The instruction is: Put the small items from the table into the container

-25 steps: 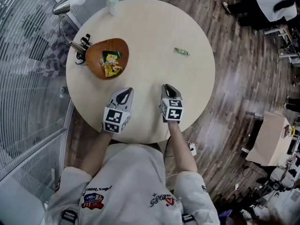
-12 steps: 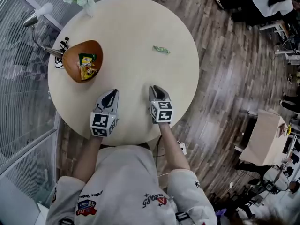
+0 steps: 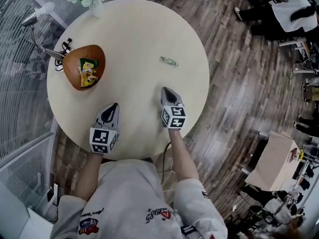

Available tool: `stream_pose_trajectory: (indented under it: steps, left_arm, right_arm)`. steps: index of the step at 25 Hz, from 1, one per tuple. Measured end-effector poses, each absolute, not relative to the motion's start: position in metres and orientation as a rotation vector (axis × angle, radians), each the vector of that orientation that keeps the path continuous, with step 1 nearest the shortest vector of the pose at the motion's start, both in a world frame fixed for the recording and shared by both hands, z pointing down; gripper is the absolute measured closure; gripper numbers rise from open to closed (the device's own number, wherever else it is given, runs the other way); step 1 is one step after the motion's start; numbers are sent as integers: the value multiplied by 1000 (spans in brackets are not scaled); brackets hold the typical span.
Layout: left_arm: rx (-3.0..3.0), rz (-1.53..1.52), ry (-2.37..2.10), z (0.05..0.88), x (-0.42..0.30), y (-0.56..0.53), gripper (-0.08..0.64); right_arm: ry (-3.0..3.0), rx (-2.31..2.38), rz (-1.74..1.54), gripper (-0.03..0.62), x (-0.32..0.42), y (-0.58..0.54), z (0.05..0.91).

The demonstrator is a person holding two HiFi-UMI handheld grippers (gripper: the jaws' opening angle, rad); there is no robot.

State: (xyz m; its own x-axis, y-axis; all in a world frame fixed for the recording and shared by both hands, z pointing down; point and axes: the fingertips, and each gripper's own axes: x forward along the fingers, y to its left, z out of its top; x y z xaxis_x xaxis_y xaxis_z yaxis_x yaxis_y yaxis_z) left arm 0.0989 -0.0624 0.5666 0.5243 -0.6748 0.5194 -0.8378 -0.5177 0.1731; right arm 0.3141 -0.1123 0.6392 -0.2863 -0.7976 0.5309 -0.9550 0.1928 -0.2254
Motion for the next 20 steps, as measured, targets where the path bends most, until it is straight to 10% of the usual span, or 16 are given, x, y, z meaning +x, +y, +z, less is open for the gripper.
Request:
stream_pose_trajectory:
  steps: [5,11,20]
  left_arm:
    - [2317,566,-1301,570,90,-65,553]
    - [2283,557,-1337,577,91,-76,554]
    - [2239,563,-1351,588,103,-90,553]
  right_arm:
    - [-2092,1680,622,577,348,-179,647]
    - [-2013,1614,617,361,375,-229,682]
    - [-2007,1422,619,272,370,-264,721]
